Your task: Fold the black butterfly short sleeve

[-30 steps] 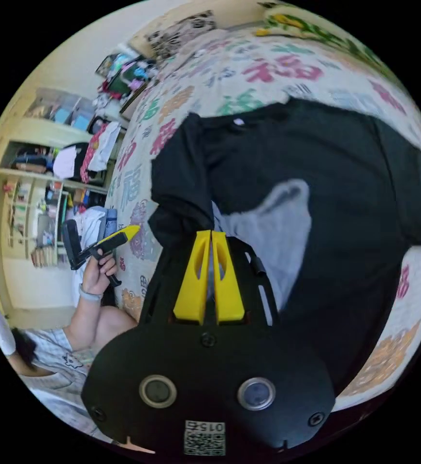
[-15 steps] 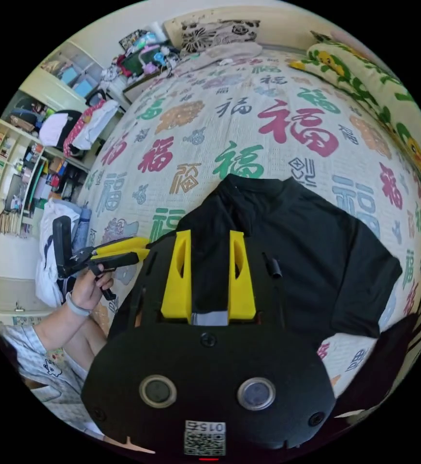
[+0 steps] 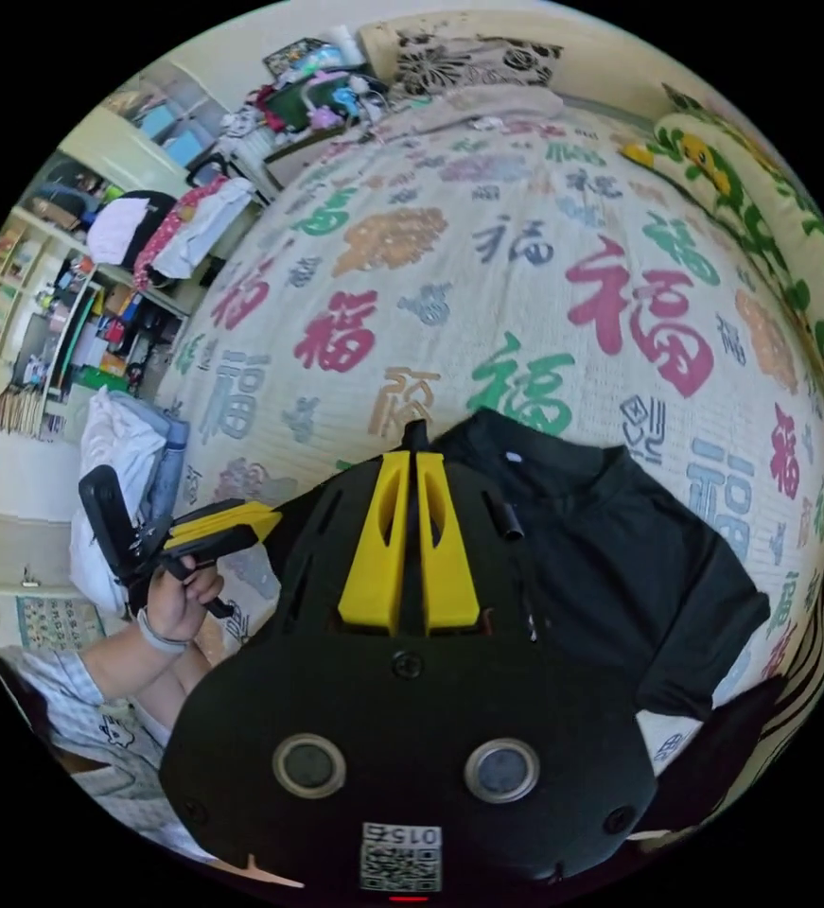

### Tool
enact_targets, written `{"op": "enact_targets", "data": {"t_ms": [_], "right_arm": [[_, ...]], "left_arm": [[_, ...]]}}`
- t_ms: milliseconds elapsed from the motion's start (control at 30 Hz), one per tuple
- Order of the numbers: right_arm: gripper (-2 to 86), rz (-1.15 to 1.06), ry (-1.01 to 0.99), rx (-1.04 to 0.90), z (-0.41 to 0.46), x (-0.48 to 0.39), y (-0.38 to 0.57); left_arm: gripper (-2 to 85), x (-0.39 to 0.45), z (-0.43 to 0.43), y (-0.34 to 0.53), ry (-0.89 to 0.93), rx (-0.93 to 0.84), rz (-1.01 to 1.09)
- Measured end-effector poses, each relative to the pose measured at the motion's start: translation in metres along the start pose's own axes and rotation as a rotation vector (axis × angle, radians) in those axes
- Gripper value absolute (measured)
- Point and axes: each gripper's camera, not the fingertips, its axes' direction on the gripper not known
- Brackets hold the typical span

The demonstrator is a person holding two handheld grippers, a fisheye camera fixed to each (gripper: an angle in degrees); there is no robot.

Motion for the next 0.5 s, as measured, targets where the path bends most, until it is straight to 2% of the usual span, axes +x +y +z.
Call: {"op": "enact_targets", "data": {"t_ms": [133,267,333,500], "right_arm": [[0.2,-0.142,-0.122,0.101,0.004,-0.046,-0.023],[0.3,-0.273,-0.226,0.085,0.048,-0.107,-0.056],[0.4,-0.325,-0.228,0.069,0.075,-0.134,-0.063],[1.6,-0.338,-0.099,-0.018,0.154,-0.175,-0.055]], "left_arm": [[-0.9,-0.013,-0.053,0.022,-0.116,0.168,-0.014],[-0.9,-0.033,-0.090,0.047,-0.279,0.247,-0.053],[-0.9,-0.051,-0.101,0.063,-0.355,0.275,-0.120],[-0.8,-0.079,-0.100,0.093,-0.368,0.257,-0.236]]}}
